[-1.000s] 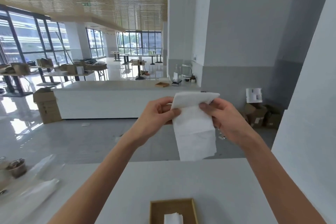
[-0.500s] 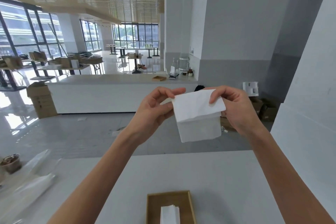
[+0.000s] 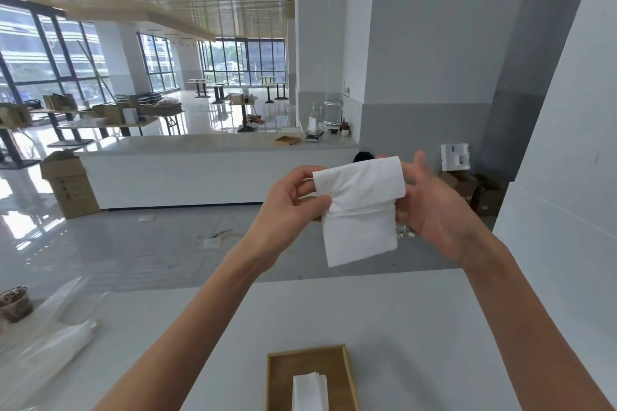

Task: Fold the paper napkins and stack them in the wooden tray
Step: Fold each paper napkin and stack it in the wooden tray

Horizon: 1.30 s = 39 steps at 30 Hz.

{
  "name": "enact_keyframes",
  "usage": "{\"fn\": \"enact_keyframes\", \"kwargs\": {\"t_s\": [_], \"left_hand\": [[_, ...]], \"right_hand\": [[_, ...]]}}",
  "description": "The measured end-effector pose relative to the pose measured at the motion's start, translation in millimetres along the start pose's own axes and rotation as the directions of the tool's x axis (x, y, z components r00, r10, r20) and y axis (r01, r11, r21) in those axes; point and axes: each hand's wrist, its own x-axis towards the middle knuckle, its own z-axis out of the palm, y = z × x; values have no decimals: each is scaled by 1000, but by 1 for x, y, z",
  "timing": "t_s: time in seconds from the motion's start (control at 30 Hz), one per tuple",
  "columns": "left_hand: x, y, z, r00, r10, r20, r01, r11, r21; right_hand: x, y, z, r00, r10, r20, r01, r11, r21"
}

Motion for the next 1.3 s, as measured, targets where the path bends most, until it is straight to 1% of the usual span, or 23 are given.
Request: {"fn": "enact_keyframes", "kwargs": {"t_s": [0.07, 0.17, 0.33, 0.47, 0.63, 0.77, 0.87, 0.97, 1.07, 1.13, 1.17, 1.23, 1.27, 1.3], "left_hand": [[-1, 2, 1, 1000, 9, 0, -9, 1000, 21], [-2, 4, 2, 1000, 23, 10, -24, 999, 35], [-2, 5, 7, 998, -37, 60, 35, 999, 23], [0, 2, 6, 998, -55, 7, 55, 998, 8], [-2, 2, 5, 999, -31, 8, 30, 999, 19], [-7, 6, 8, 1000, 18, 26, -19, 999, 49], [-13, 8, 7, 997, 59, 50, -63, 995, 81], [-17, 6, 3, 991, 109, 78, -117, 987, 110], [-18, 6, 0, 986, 155, 58, -160, 981, 107], [-18, 6, -1, 981, 190, 38, -193, 974, 116], [-18, 6, -1, 979, 205, 21, -206, 971, 119], [-18, 4, -1, 978, 210, -19, -207, 973, 100], [-17, 3, -1, 979, 197, -42, -194, 978, 72], [-16, 2, -1, 982, 175, -66, -174, 984, 21]], "right_hand": [[-3, 9, -2, 999, 12, 34, -8, 995, -103], [-7, 13, -2, 1000, -4, 14, 7, 978, -208], [-7, 13, 2, 996, -54, -70, 43, 987, -157], [-5, 15, -1, 999, -30, -29, 25, 989, -148], [-7, 15, 2, 996, -44, -82, 34, 992, -123], [-9, 12, 2, 995, -64, -71, 50, 981, -188], [-11, 10, 1, 997, -69, -40, 63, 988, -143], [-14, 8, 0, 996, -80, 42, 82, 995, -58], [-16, 5, 0, 993, -74, 89, 68, 995, 69], [-17, 2, 5, 992, -65, 111, 55, 995, 89], [-17, 2, 8, 992, -71, 104, 67, 997, 44], [-15, 5, 11, 990, -134, 31, 137, 977, -161], [-15, 7, 13, 985, -174, -2, 168, 953, -251], [-14, 8, 15, 978, -208, -13, 194, 933, -303]]}}
